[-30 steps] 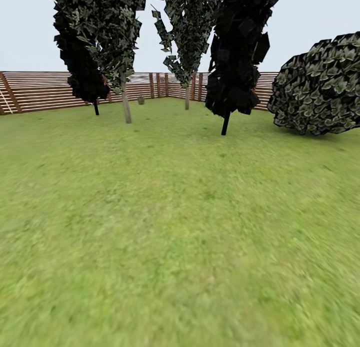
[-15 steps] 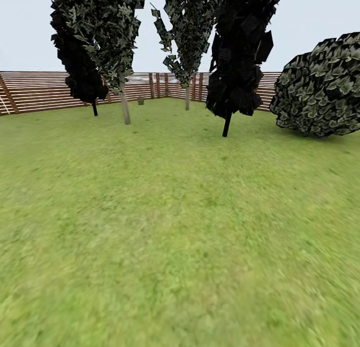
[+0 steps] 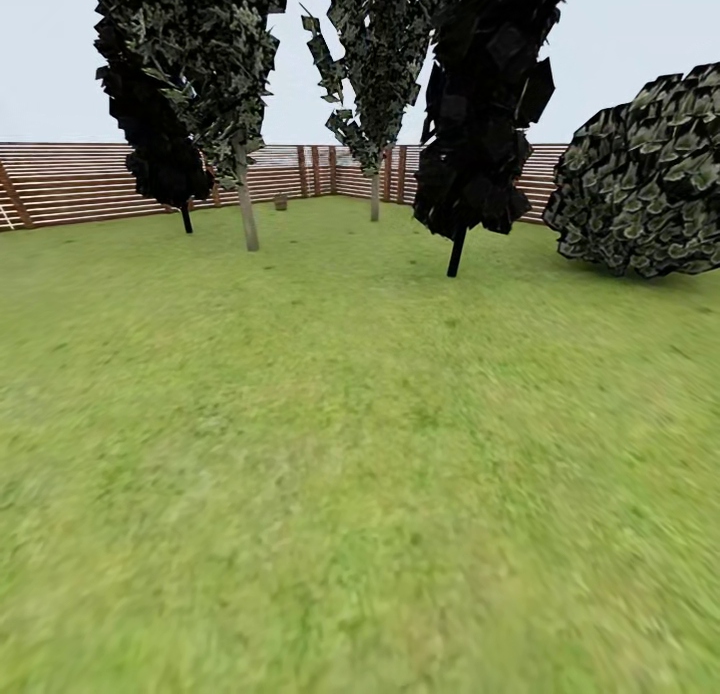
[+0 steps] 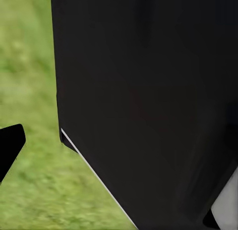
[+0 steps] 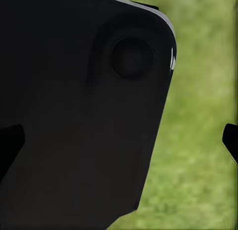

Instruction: Take the three Easter eggs out of the wicker basket on the lawn in the garden, then place them on the lawn next to a single tree (choose any tree) so that all three eggs are next to the same tree and none are left in the basket.

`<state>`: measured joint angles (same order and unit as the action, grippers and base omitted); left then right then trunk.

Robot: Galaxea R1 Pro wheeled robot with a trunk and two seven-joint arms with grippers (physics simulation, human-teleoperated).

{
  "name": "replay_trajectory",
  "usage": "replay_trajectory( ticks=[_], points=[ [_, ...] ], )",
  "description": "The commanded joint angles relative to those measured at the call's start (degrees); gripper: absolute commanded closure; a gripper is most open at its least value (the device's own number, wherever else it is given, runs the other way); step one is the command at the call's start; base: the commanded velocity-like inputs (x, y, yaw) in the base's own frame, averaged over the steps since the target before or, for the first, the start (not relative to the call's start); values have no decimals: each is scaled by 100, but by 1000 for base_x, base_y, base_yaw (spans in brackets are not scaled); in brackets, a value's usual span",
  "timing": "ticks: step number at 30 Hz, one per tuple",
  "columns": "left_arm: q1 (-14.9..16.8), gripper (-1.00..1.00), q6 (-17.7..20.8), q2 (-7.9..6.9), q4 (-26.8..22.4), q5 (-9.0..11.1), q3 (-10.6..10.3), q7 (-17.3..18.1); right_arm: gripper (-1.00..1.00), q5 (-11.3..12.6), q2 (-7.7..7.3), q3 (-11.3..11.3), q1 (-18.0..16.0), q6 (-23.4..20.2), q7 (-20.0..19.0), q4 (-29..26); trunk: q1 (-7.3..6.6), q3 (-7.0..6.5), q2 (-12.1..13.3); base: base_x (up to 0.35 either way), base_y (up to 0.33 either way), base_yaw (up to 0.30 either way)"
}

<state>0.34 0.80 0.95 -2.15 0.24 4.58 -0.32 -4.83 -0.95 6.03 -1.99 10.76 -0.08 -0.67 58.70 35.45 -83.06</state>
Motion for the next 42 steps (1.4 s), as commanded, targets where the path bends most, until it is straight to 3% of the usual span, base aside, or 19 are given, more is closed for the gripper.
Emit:
replay_trajectory(
  ticks=[1, 42],
  points=[
    [1, -100, 8, 2, -4, 2, 43, -3, -100, -35, -2, 21, -3, 14, -1, 4, 3, 5, -2, 331, 0, 0],
    [1, -100, 8, 2, -4, 20, 43, -3, -100, -3, -16, 13, -3, 14, 6, -51, 3, 5, -2, 331, 0, 0]
  ],
)
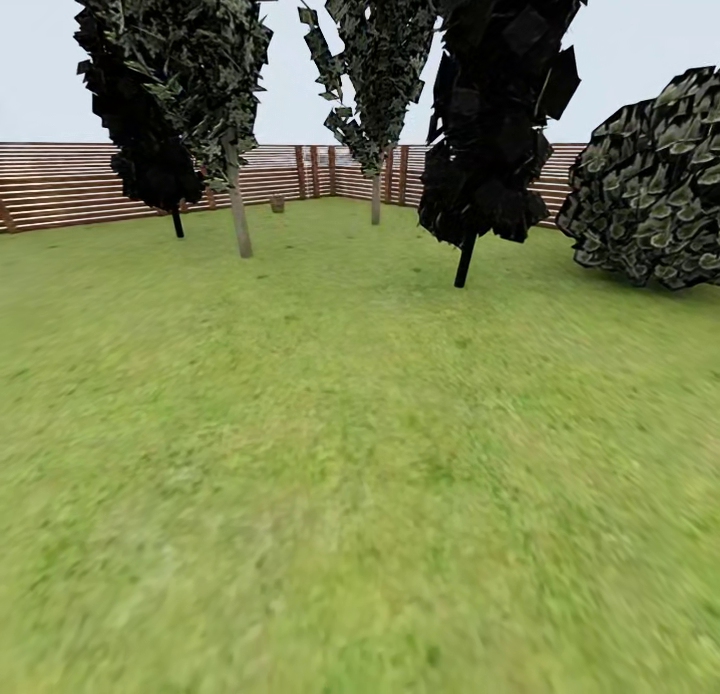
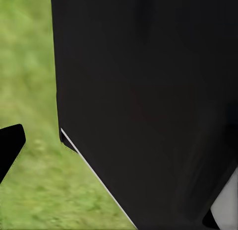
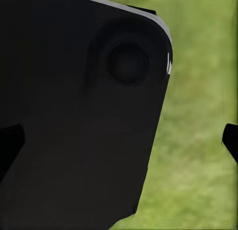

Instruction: Take the three Easter eggs out of the wicker basket on the lawn in the garden, then place them on the lawn next to a single tree (choose any tree) so that all three eggs are next to the same tree and none are left in the basket.

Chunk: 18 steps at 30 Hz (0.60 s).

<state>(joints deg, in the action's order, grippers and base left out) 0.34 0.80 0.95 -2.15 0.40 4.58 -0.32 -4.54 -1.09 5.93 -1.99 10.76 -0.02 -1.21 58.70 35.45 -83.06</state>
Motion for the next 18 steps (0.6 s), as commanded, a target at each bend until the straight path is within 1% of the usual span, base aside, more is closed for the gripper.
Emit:
replay_trajectory(
  ticks=[1, 18],
  points=[
    [1, -100, 8, 2, -4, 4, 43, -3, -100, -35, -3, 23, -3, 14, 0, 1, 3, 5, -2, 331, 0, 0],
    [1, -100, 8, 2, -5, -15, 43, -1, -100, -45, 2, 22, -3, 14, 2, 9, 3, 5, -2, 331, 0, 0]
  ],
)
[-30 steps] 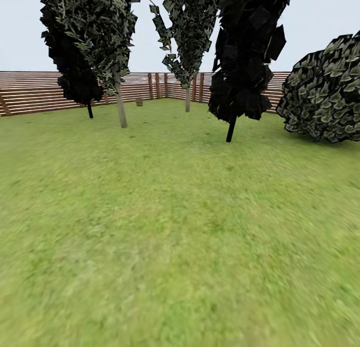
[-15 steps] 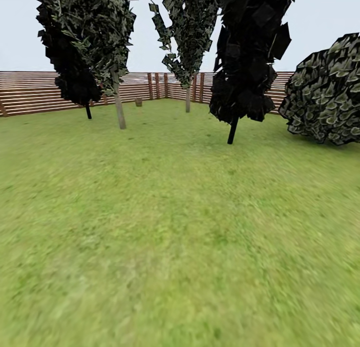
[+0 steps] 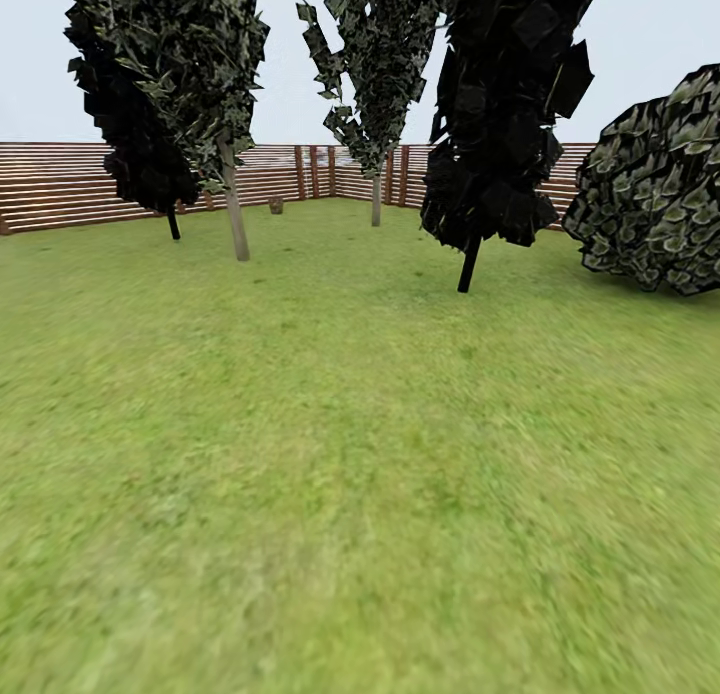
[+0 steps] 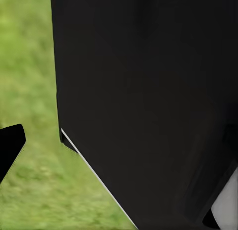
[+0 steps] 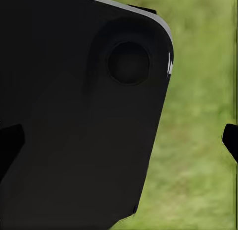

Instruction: Take the three Easter eggs out of the wicker basket on the lawn in the garden, then place them on the lawn next to a single tree (choose any tree) so that all three eggs are next to the same tree and none are left in the basket.

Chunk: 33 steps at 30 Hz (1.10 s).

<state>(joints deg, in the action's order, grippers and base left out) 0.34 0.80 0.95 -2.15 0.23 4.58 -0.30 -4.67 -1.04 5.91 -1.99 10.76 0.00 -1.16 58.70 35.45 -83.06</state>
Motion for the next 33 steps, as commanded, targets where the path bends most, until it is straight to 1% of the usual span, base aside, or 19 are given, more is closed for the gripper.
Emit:
replay_trajectory(
  ticks=[1, 12, 22, 33],
  points=[
    [1, -100, 8, 2, -4, 3, 43, -4, -100, -35, -8, 24, -3, 14, 0, -4, 3, 5, -2, 331, 0, 0],
    [1, -100, 8, 2, -4, 2, 43, -3, -100, -40, 1, 33, -3, 14, 0, -1, 3, 5, -2, 331, 0, 0],
    [1, -100, 8, 2, -3, 4, 43, -5, -100, 8, 24, 10, -3, 14, -9, 11, 3, 5, -2, 331, 0, 0],
    [1, -100, 8, 2, -4, 20, 43, -5, -100, -27, -24, 6, -3, 14, -9, 0, 3, 5, -2, 331, 0, 0]
  ],
)
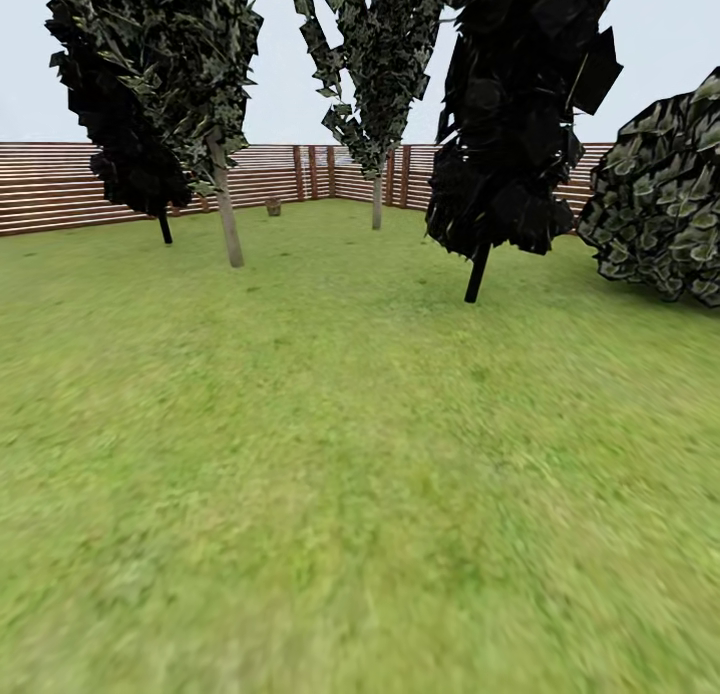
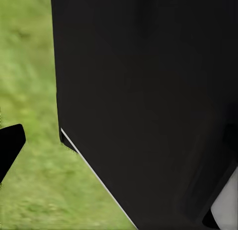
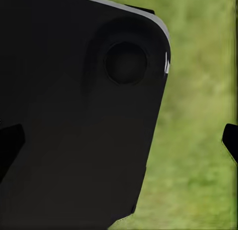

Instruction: Take the three Easter eggs out of the wicker basket on the lawn in the garden, then place them on the lawn next to a single tree (choose any tree) so that all three eggs are next to the same tree and none are left in the basket.

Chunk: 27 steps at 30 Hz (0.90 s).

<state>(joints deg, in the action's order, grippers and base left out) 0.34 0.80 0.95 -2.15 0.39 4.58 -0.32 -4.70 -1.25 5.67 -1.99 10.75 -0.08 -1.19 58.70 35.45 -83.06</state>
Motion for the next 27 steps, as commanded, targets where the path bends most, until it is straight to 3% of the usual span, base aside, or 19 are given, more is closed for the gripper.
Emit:
replay_trajectory(
  ticks=[1, 27],
  points=[
    [1, -100, 8, 2, -4, 5, 43, -3, -100, -17, -4, 24, -3, 14, -1, -2, 3, 5, -2, 331, 0, 0],
    [1, -100, 8, 2, -5, 5, 43, -3, -100, -70, -3, 68, -3, 11, 8, 58, 3, 5, -2, 331, 0, 0]
  ],
)
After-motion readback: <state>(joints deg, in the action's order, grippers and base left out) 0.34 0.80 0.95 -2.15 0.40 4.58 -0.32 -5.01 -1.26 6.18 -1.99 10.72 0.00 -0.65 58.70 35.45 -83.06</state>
